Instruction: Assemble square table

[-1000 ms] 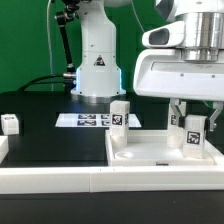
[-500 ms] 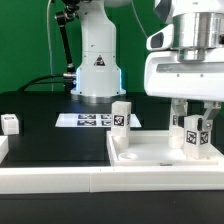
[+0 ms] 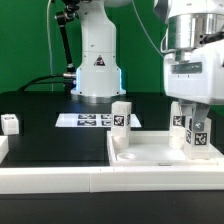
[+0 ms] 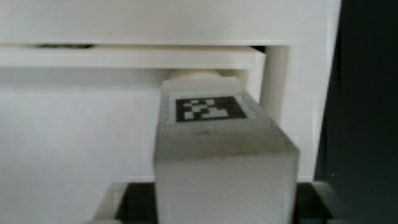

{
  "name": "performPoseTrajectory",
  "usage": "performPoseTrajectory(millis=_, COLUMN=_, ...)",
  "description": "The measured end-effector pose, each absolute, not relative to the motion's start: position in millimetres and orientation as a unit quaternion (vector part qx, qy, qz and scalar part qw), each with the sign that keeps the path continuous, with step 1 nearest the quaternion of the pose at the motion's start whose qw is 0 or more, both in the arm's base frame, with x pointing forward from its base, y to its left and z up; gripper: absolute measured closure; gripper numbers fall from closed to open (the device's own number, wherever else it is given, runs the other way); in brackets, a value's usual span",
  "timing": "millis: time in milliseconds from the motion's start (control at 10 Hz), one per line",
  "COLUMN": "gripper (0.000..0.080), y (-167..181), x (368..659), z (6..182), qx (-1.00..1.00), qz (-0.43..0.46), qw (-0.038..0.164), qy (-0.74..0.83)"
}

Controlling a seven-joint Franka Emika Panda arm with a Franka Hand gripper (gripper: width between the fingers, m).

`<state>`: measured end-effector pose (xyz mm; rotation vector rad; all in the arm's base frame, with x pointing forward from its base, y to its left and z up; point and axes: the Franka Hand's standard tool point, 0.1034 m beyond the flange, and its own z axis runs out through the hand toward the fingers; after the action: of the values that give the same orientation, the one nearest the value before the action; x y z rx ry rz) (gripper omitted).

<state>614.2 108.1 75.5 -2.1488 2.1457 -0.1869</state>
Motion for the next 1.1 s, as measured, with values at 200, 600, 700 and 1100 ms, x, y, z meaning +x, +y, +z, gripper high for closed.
performPoseTrajectory(millis=200, gripper=0.0505, y=108.6, x=613.0, z=75.5, qx=-0.634, qz=-0.051, qw=0.051, qy=0.77)
performPoseTrajectory(millis=600, gripper=0.0504, y=103.6, x=612.8, z=75.6, qx=-0.564, qz=-0.05, qw=0.051, qy=0.823)
performPoseTrajectory(millis=700, gripper=0.0503, y=102.4, x=612.9, z=75.6, qx=-0.56, qz=-0.048, qw=0.053, qy=0.825)
performPoseTrajectory(millis=1100, gripper=0.0321, y=103.3, x=613.3, z=76.9, qx=-0.591, qz=-0.051, qw=0.053, qy=0.804)
